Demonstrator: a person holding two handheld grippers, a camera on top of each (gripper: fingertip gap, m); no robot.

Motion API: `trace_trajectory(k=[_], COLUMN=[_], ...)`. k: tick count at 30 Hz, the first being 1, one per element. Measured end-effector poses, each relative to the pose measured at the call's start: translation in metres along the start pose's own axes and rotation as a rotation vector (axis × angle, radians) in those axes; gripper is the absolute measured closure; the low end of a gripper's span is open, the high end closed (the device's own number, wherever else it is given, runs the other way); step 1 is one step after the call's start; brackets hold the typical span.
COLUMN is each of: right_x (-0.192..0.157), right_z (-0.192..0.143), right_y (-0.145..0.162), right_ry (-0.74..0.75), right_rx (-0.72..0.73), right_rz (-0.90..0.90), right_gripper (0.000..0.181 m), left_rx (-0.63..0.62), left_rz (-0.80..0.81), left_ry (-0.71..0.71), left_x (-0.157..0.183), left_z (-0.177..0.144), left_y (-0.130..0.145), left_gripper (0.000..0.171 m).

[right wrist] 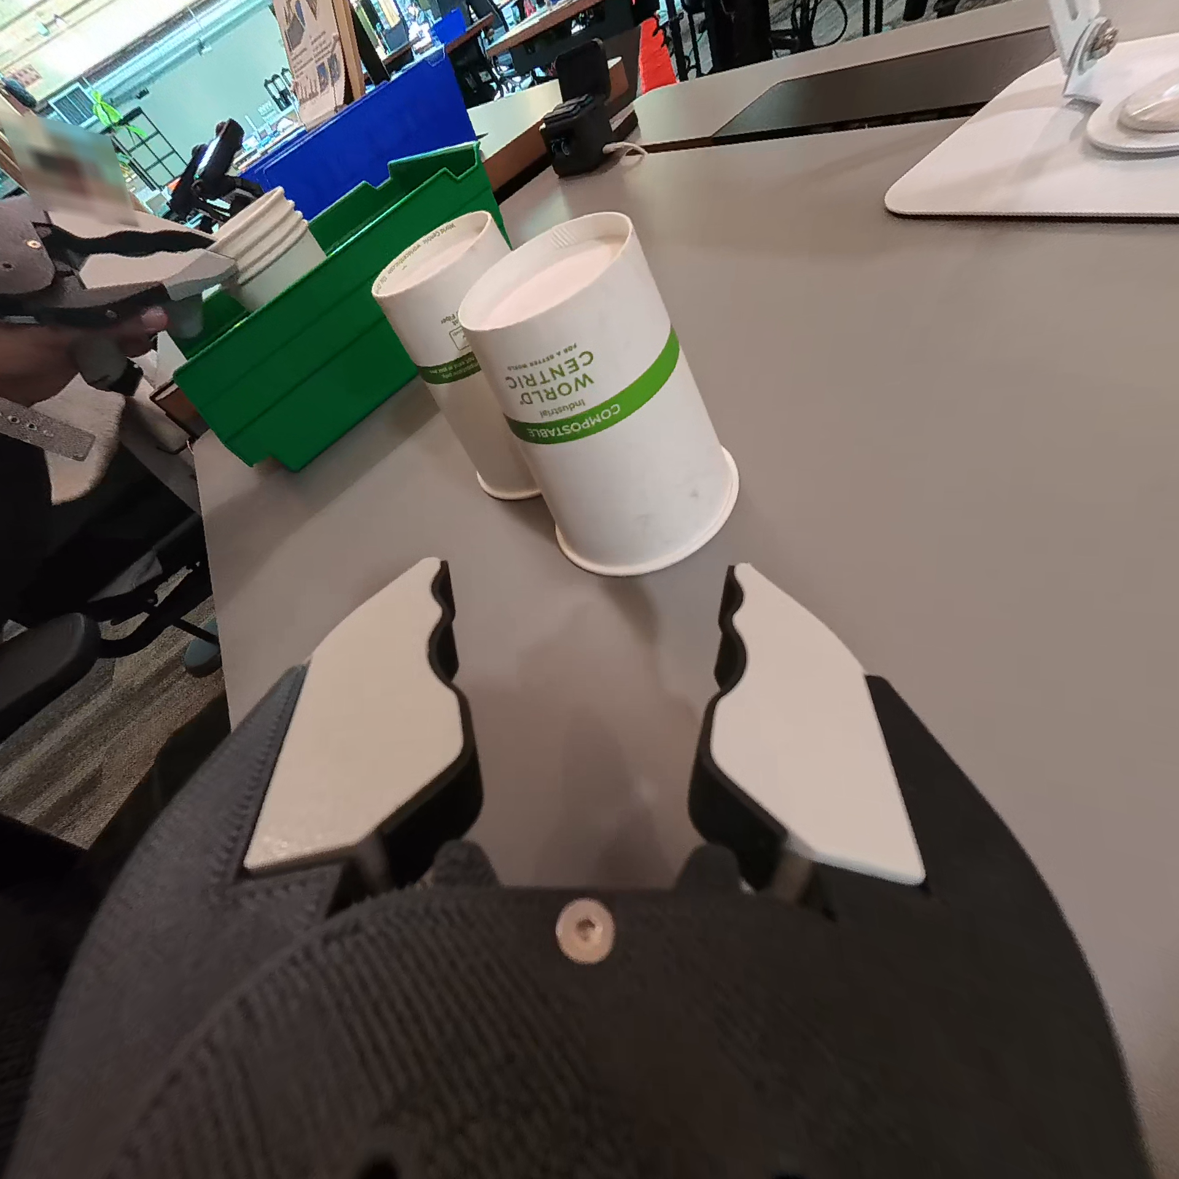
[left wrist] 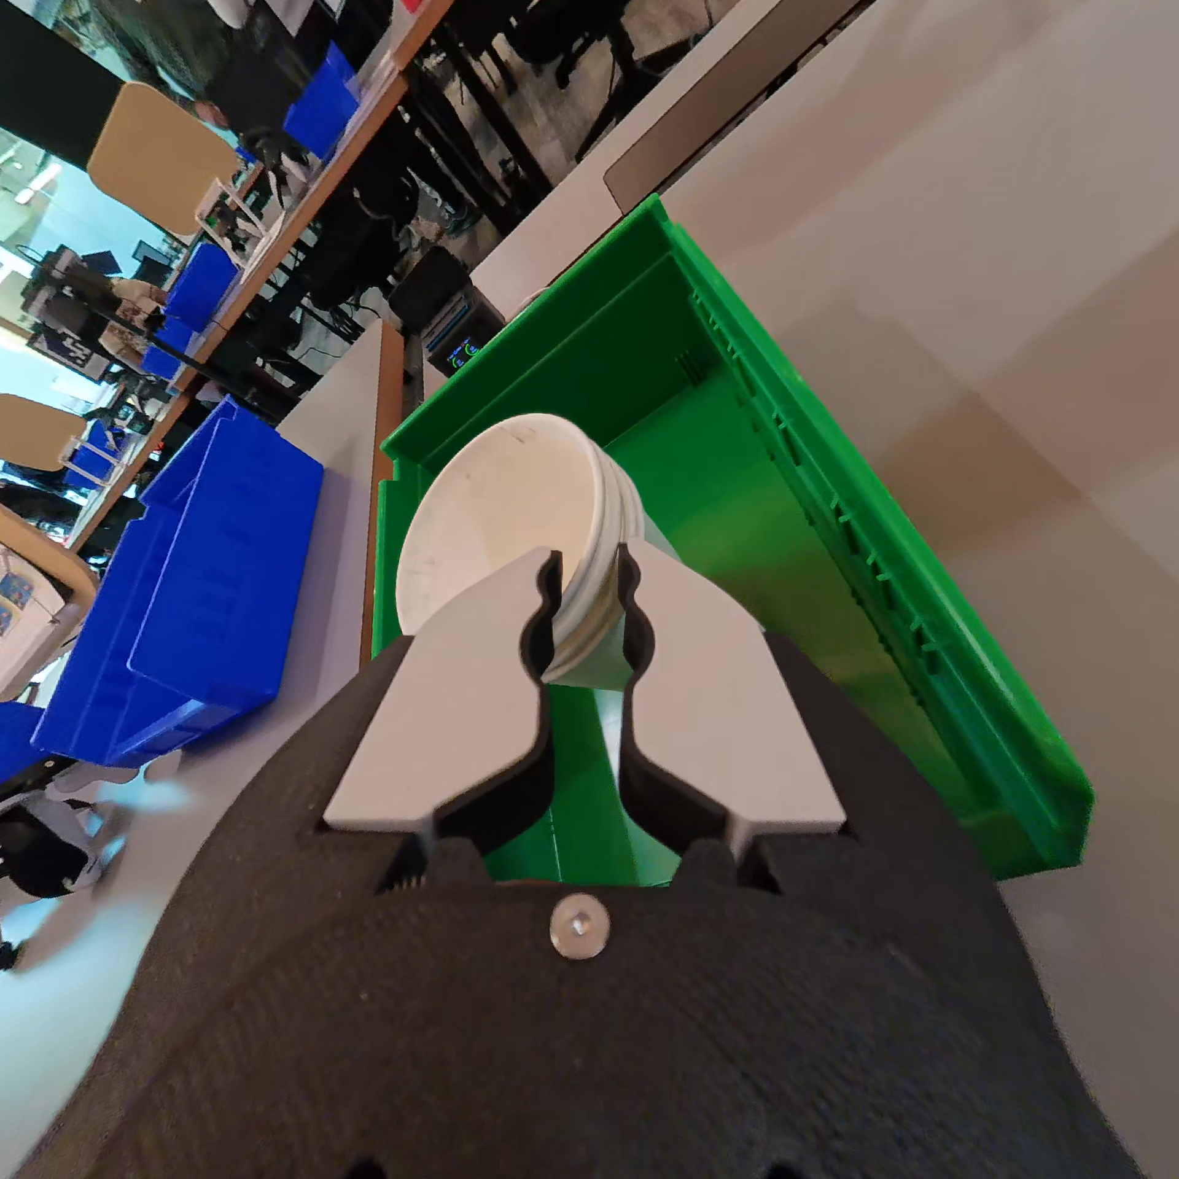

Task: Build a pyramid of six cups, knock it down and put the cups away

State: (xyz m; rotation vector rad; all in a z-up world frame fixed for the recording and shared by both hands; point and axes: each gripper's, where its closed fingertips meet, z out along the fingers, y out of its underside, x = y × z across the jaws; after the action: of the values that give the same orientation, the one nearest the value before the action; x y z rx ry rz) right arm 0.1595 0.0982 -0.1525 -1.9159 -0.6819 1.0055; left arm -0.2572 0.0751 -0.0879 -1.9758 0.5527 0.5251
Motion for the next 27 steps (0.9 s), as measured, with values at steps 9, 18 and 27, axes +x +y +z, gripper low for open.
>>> trace_trajectory(k=[9,18,27], right_x=[-0.002,-0.003,-0.003], right_z=[0.002,0.003,0.004], right_y=[0.003,0.004,0.004], right_ry=[-0.01,-0.008,-0.014], right_rx=[-0.021,-0.028,-0.031], right_rz=[0.008,0.0,0.005], right_gripper=[0.099,0.1,0.102], left_rx=[0.03,0.017,0.307], left_rz=[-0.049,-0.044,-0.085], left_ry=[0.016,0.012,-0.305], left_x=[-0.002,-0.001,-0.058], left_z=[-0.004,-0.003,-0.055], left_y=[-0.005,-0.006,-0.071], left_gripper=[0.16,0.165,0.166])
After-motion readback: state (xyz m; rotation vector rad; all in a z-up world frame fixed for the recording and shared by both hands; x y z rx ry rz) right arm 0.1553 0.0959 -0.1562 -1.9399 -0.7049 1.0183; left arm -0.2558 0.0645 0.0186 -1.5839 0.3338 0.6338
